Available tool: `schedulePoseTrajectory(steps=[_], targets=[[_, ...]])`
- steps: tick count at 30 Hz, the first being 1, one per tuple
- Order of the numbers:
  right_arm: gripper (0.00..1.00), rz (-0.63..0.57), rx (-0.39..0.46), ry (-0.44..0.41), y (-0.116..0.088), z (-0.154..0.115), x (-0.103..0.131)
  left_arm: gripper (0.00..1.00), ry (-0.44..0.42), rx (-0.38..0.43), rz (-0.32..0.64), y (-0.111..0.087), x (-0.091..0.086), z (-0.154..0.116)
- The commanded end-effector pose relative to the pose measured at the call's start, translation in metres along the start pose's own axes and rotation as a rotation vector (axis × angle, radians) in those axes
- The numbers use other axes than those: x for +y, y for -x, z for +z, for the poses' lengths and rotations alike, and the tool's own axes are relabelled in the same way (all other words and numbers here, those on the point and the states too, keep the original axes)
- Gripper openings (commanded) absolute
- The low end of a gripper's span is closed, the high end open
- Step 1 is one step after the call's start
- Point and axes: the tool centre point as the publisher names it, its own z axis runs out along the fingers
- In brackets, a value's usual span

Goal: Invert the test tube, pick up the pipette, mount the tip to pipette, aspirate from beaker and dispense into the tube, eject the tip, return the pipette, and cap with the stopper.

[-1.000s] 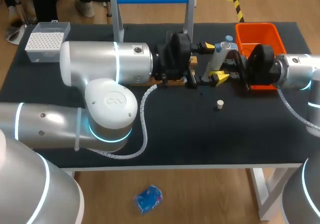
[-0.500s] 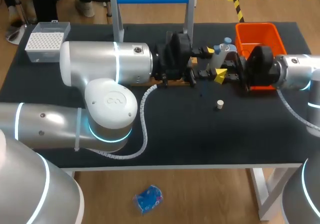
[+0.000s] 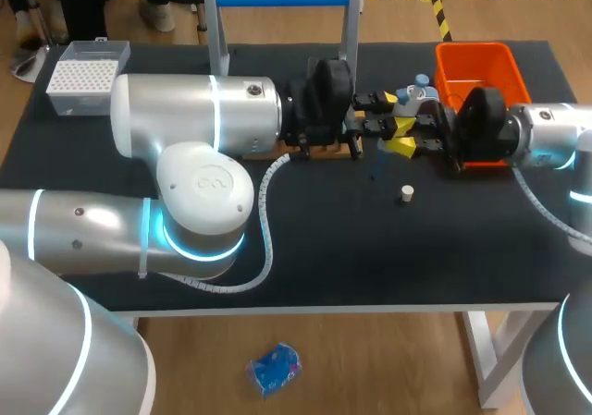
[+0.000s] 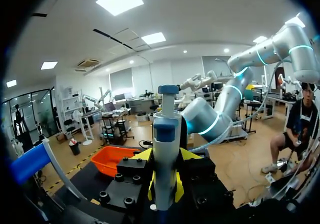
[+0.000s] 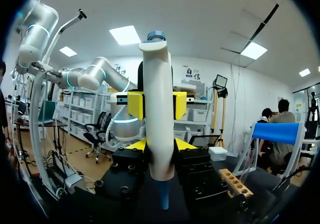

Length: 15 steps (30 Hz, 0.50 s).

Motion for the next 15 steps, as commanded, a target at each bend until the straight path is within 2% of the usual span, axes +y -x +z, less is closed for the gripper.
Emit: schedulePoseTrajectory(steps=[1,6,7,8,9,10,12,13,14,15], targets=[[0.00,0.000,-0.002,0.000,0.0045,-0.0005,-0.0003,0.00,-0.047,0.003,0.001,-0.0041,0.0032,0.0000],[0.00,-0.001,-0.003,0.002,0.0047,-0.0003,-0.0002,0.00,-0.047,0.003,0.001,-0.0041,0.0032,0.0000],[0.00,-0.001,-0.004,0.002,0.0047,-0.0002,-0.0002,0.04,-0.047,0.003,0.001,-0.0041,0.0032,0.0000],[0.00,-0.001,-0.004,0.002,0.0047,-0.0002,-0.0001,0.49,-0.047,0.003,0.001,-0.0041,0.0032,0.0000],[0.00,-0.001,-0.005,0.002,0.0048,-0.0002,-0.0001,0.87,-0.047,0.003,0.001,-0.0041,0.0032,0.0000],[0.00,-0.001,-0.005,0.002,0.0049,-0.0003,-0.0001,0.94,-0.047,0.003,0.001,-0.0041,0.0032,0.0000],[0.00,-0.001,-0.005,0.002,0.0049,-0.0003,0.0000,0.92,-0.047,0.003,0.001,-0.0041,0.0032,0.0000],[0.00,-0.001,-0.005,0.002,0.0049,-0.0004,0.0000,0.85,-0.047,0.003,0.001,-0.0041,0.0032,0.0000],[0.00,-0.001,-0.005,0.002,0.0049,-0.0004,-0.0001,0.57,-0.047,0.003,0.001,-0.0041,0.0032,0.0000],[0.00,-0.001,-0.005,0.001,0.0049,-0.0004,-0.0001,0.40,-0.047,0.003,0.001,-0.0041,0.0032,0.0000]])
